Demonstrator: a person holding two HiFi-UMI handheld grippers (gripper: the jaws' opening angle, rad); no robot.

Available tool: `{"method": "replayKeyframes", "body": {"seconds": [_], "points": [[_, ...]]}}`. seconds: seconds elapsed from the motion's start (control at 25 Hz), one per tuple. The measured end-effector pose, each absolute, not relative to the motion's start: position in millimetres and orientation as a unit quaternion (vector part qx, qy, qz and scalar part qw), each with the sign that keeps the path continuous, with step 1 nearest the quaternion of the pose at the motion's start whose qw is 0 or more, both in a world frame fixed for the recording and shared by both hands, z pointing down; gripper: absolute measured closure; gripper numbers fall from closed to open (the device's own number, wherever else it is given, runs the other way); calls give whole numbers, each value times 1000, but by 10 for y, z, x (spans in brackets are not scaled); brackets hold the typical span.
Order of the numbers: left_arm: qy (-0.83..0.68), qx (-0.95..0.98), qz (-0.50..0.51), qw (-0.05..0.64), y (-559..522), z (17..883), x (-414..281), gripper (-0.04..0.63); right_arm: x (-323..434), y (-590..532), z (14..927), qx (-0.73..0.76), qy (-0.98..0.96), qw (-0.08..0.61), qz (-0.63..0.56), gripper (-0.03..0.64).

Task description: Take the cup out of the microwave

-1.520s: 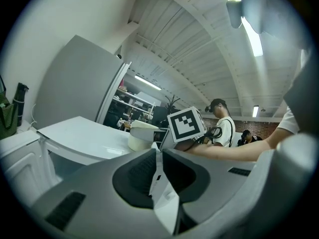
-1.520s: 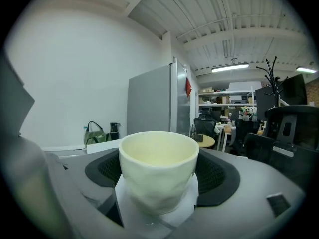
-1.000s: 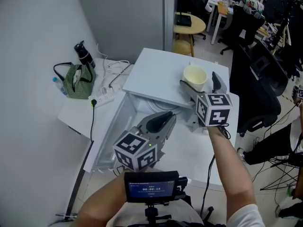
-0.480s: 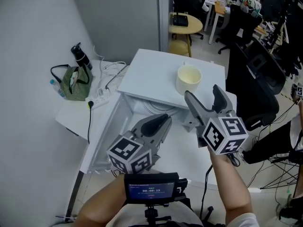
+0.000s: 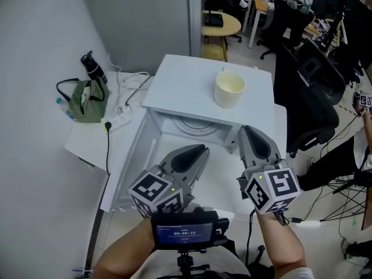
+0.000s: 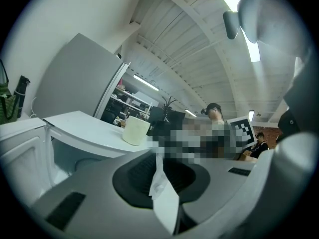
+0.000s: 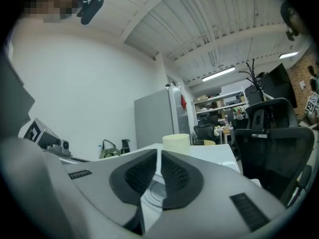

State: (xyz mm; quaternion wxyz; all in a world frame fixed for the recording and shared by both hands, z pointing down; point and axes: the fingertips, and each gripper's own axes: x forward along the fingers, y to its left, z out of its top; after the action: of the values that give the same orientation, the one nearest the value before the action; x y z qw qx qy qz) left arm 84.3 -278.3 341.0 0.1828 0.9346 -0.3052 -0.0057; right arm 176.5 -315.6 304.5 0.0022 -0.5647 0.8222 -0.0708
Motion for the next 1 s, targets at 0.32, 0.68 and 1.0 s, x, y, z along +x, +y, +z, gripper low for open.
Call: {"method": "replayKeyframes", "body": {"seconds": [0.32,0.68,1.0], "points": [[-270,943,-2,193,-2303,3524,561,532,1388,-2554,3255,-568,816,-13,-101,604],[-233,950,4,207,-1587,3626,284,532,1083,-1740,3566,-580,802,-23,-144,606],[-204,955,9,215,-1034,3632,14,532,882,-1066,3671,-601,783,-38,-158,606]]}}
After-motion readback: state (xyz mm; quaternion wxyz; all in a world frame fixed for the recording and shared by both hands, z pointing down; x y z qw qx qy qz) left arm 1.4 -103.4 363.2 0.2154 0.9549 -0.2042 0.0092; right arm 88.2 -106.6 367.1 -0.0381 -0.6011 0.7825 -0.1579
